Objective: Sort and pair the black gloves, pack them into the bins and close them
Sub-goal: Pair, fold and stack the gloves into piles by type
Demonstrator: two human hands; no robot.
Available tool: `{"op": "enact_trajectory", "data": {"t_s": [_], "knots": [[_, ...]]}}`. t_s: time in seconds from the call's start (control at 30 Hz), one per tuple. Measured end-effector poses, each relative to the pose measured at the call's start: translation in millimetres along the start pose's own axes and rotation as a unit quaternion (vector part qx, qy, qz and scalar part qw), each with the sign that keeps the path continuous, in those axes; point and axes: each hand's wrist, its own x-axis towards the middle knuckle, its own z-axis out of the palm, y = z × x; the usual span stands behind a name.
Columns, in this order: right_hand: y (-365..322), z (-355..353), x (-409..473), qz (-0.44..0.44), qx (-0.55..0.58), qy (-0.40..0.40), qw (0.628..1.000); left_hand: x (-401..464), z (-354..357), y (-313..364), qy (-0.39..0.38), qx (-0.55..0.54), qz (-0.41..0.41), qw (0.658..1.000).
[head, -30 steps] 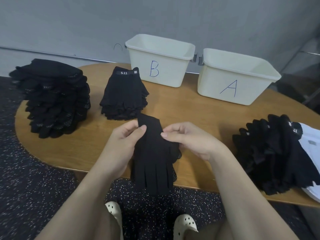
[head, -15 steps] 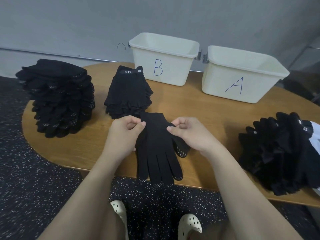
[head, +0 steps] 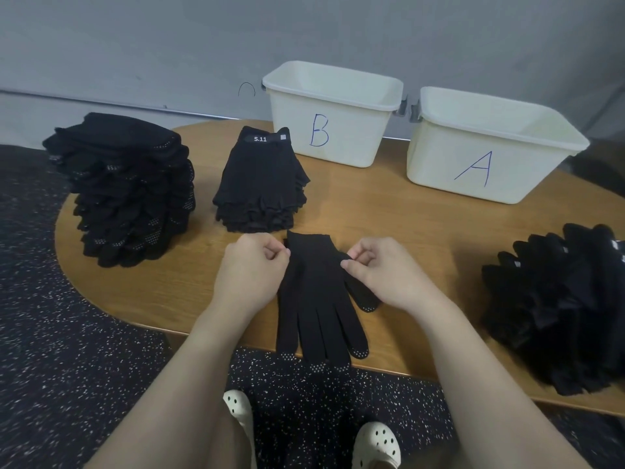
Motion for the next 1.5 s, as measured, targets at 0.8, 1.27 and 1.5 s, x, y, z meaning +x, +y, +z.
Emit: {"op": "enact_trajectory", "data": {"t_s": [0.8, 1.27, 1.5], "knots": [[11.5, -2.1, -1.4, -0.037, -0.070, 0.015, 0.997, -17.9, 14.2, 18.2, 0.085, 0.135, 0.128, 0.979], [20.2, -24.9, -21.7, -0.035, -0.053, -0.057, 0.996, -0.1, 31.1, 8.8, -0.131, 0.235, 0.201, 0.942], [11.9, -22.6, -23.6, -0.054, -0.077, 0.043, 0.995, -14.3, 26.1, 7.1, 0.013, 0.318, 0.141, 0.937]]}}
